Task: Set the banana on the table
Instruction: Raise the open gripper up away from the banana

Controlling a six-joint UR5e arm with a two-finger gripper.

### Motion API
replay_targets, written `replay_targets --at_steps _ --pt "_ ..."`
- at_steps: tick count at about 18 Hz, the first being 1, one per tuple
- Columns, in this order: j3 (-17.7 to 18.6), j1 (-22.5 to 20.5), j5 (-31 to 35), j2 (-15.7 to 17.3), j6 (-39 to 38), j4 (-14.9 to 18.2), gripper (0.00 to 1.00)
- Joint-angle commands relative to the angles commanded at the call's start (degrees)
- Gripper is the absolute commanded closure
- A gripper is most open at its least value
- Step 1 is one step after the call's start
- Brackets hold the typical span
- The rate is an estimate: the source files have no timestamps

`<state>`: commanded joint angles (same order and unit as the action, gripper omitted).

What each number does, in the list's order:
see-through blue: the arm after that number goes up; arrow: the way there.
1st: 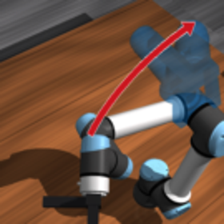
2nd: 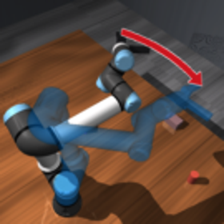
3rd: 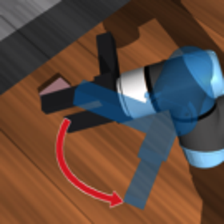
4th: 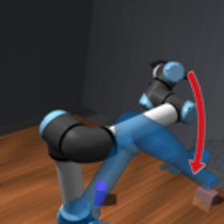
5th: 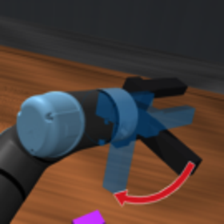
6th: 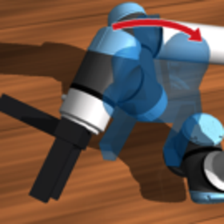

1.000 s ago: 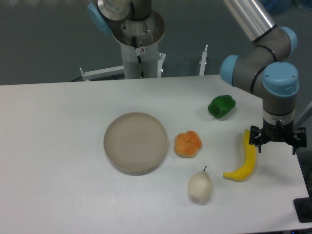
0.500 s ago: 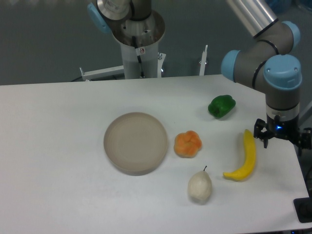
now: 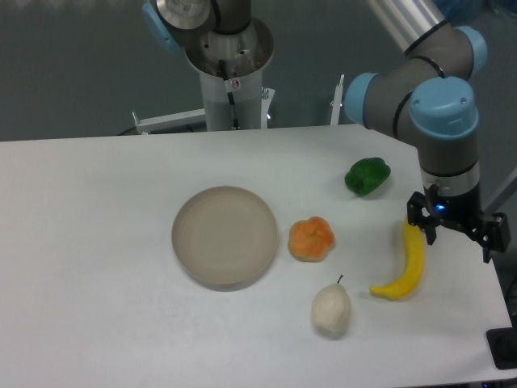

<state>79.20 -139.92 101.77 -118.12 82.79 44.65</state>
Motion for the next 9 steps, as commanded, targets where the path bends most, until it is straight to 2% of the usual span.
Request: replay_targets --at_steps 9 --pt "0.43 0.0 -1.84 -0.18 0.0 0.0 0.0"
